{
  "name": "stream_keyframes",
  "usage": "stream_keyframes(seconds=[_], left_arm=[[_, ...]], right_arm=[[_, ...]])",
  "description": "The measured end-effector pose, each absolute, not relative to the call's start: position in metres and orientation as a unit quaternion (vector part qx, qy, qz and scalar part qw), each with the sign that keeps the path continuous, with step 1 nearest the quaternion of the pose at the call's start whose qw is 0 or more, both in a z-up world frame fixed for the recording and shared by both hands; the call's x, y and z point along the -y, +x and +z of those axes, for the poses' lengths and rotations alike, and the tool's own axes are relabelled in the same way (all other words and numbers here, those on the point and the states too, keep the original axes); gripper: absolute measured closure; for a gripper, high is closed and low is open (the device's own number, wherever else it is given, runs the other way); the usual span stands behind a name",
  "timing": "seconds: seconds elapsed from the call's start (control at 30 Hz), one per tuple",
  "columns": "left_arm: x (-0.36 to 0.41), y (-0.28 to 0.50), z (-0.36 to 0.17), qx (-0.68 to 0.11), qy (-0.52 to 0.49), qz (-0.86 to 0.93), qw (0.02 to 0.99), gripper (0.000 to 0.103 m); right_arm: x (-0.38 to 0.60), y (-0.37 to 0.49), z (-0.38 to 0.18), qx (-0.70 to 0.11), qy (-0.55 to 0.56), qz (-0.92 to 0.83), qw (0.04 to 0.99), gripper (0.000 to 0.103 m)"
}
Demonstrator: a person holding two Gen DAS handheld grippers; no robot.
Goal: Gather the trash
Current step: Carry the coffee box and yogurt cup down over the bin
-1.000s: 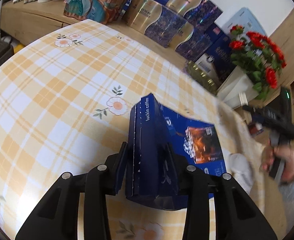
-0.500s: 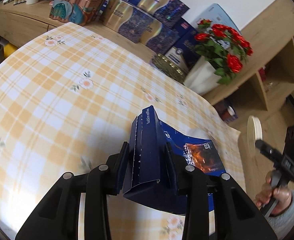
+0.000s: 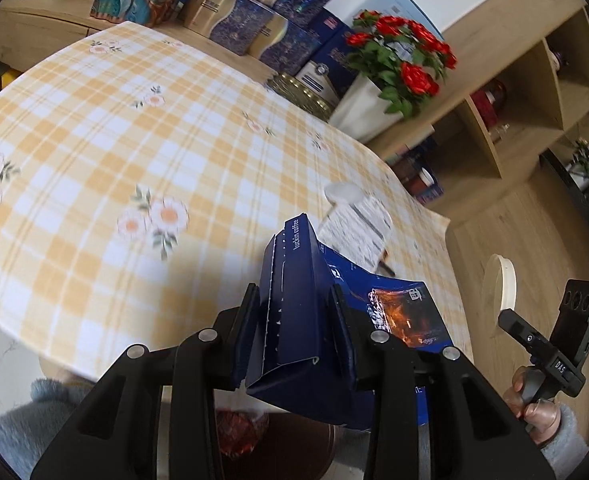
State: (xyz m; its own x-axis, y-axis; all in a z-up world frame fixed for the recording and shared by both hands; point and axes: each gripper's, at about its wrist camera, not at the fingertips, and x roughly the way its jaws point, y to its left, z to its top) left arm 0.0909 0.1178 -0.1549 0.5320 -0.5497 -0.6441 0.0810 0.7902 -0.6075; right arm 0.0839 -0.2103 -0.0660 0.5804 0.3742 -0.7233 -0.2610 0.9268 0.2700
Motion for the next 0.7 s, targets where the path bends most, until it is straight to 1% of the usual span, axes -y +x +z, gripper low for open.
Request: stream_keyframes(seconds=[0.17, 0.37, 0.5, 0.7], left_arm=[[-0.113, 0.057, -0.158, -0.45, -0.264, -0.193, 0.831, 0.069], [-0.117, 0.017, -0.16, -0.446, -0.27, -0.192, 0.832, 0.069], [-0.11, -0.013, -0.164, -0.461, -0.266, -0.203, 0.822, 0.07], [-0.098, -0.039, -0.178, -0.494, -0.248, -0.21, 0.806, 0.07]], right_arm=[[0.209, 0.055, -0.073, -0.424, 0.084, 0.182, 0.883, 0.02], [0.209, 0.013, -0.098, -0.437, 0.093, 0.179, 0.877, 0.02], [0.217, -0.013, -0.11, -0.441, 0.109, 0.174, 0.874, 0.02], [0.238, -0.024, -0.116, -0.441, 0.12, 0.164, 0.874, 0.019]])
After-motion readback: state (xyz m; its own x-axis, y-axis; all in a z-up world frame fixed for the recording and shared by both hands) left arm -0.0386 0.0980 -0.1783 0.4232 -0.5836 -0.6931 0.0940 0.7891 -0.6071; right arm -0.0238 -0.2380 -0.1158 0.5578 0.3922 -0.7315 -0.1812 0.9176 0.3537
